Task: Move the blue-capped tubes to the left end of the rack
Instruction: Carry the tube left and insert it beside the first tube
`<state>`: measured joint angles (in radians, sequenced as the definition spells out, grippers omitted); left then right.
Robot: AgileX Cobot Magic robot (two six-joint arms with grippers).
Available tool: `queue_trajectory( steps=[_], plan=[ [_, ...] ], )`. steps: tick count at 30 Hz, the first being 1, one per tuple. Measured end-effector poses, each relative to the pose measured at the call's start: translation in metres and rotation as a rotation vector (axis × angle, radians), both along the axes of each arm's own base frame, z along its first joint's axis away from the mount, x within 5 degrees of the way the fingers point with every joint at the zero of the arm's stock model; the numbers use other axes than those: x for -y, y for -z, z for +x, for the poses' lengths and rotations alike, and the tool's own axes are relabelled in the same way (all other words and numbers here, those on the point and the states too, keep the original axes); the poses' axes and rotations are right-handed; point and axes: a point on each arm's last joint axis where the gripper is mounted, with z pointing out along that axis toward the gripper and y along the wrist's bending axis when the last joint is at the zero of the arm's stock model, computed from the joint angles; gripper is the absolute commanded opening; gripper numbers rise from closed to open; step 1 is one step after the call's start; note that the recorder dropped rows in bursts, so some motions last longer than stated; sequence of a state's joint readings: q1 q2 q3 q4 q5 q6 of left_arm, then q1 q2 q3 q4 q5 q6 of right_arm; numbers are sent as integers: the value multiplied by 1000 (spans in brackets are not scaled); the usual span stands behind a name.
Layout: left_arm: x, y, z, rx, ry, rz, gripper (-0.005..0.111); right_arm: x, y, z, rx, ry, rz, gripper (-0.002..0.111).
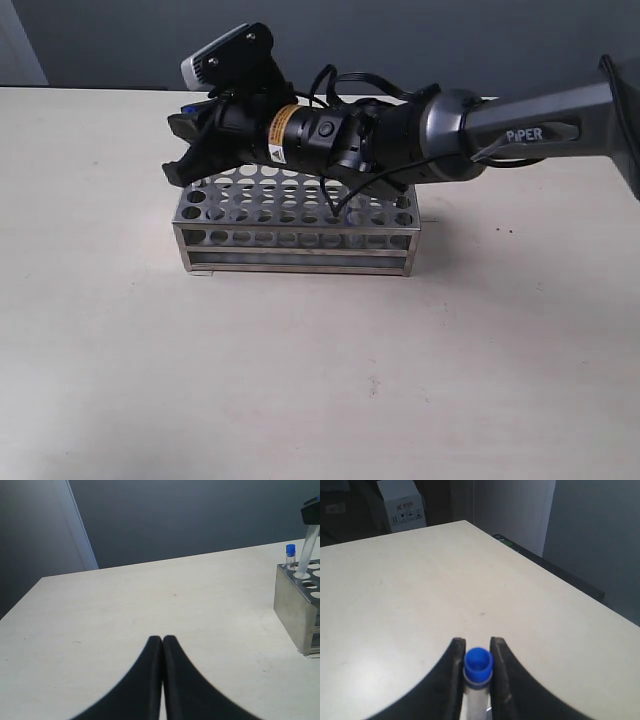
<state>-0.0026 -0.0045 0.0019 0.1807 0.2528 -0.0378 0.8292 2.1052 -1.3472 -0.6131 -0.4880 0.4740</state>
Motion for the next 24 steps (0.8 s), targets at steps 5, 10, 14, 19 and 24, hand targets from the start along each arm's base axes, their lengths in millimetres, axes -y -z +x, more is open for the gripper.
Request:
queue_trajectory(
  steps=[5, 10, 14, 19, 24],
  plan=[
    [0, 0, 0, 0, 0, 0, 0, -1, 11, 2, -17, 7, -31, -1],
    [0, 0, 0, 0, 0, 0, 0, -3, 33, 3, -55, 5, -51, 19],
    [0, 0, 0, 0, 0, 0, 0, -4, 39, 4, -65, 5, -59, 46],
    [0, 0, 0, 0, 0, 0, 0, -3, 35, 4, -67, 13, -49, 48],
    [0, 0, 0, 0, 0, 0, 0, 4, -13, 3, 22, 43, -35, 48]
  ],
)
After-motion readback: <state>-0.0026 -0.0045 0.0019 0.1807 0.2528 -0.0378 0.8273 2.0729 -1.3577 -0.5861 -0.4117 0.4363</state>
